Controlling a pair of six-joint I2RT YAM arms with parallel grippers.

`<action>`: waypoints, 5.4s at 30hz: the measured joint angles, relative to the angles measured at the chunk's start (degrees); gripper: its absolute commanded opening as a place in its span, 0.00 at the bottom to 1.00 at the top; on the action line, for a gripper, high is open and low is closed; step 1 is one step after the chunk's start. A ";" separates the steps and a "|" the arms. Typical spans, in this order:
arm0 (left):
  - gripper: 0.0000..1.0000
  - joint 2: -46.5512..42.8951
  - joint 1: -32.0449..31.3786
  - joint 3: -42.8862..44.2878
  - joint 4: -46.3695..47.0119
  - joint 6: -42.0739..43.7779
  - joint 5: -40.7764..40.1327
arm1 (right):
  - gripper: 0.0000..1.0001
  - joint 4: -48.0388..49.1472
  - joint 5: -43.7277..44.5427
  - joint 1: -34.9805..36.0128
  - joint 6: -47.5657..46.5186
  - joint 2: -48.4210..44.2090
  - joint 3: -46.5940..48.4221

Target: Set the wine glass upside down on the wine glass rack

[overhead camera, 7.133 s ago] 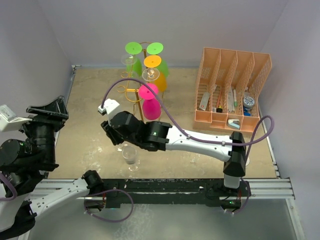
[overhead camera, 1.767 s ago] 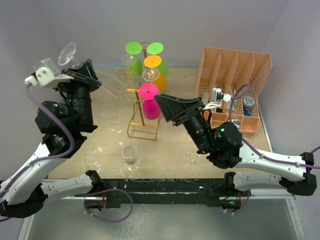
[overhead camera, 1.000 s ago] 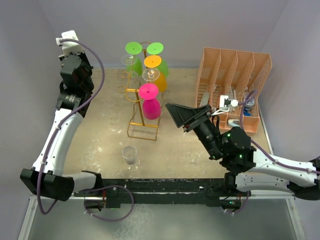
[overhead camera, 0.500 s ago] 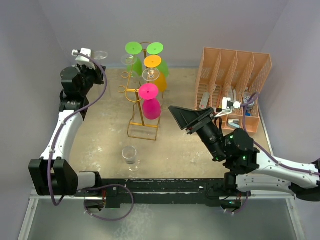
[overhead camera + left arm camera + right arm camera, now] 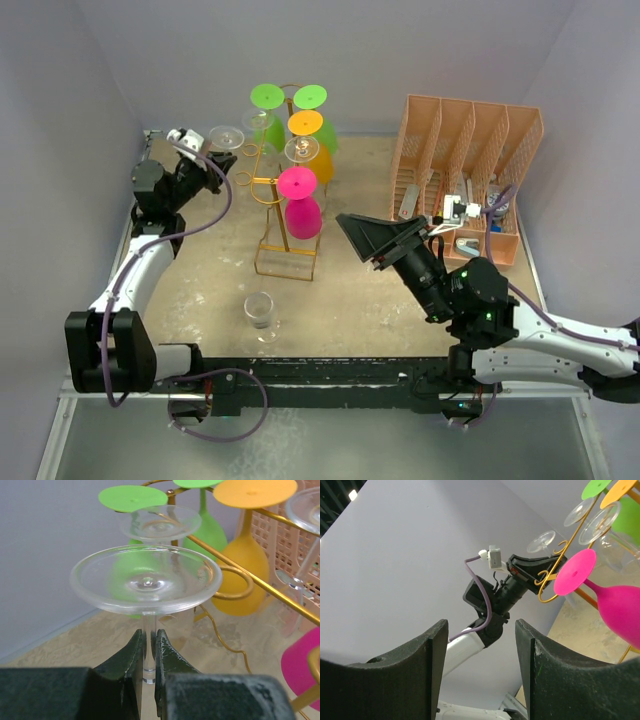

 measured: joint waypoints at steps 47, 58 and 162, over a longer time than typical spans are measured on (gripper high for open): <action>0.00 5.84 -1.70 -3.41 15.98 -7.93 10.25 | 0.56 0.68 -2.01 0.00 -2.27 1.86 0.00; 0.00 6.25 -1.70 -2.78 15.37 -7.23 12.57 | 0.56 0.68 -1.75 0.00 -2.49 1.22 0.00; 0.88 -39.71 -3.26 13.62 -59.63 -22.80 -50.93 | 0.33 -41.42 -20.33 8.00 -20.50 49.99 30.34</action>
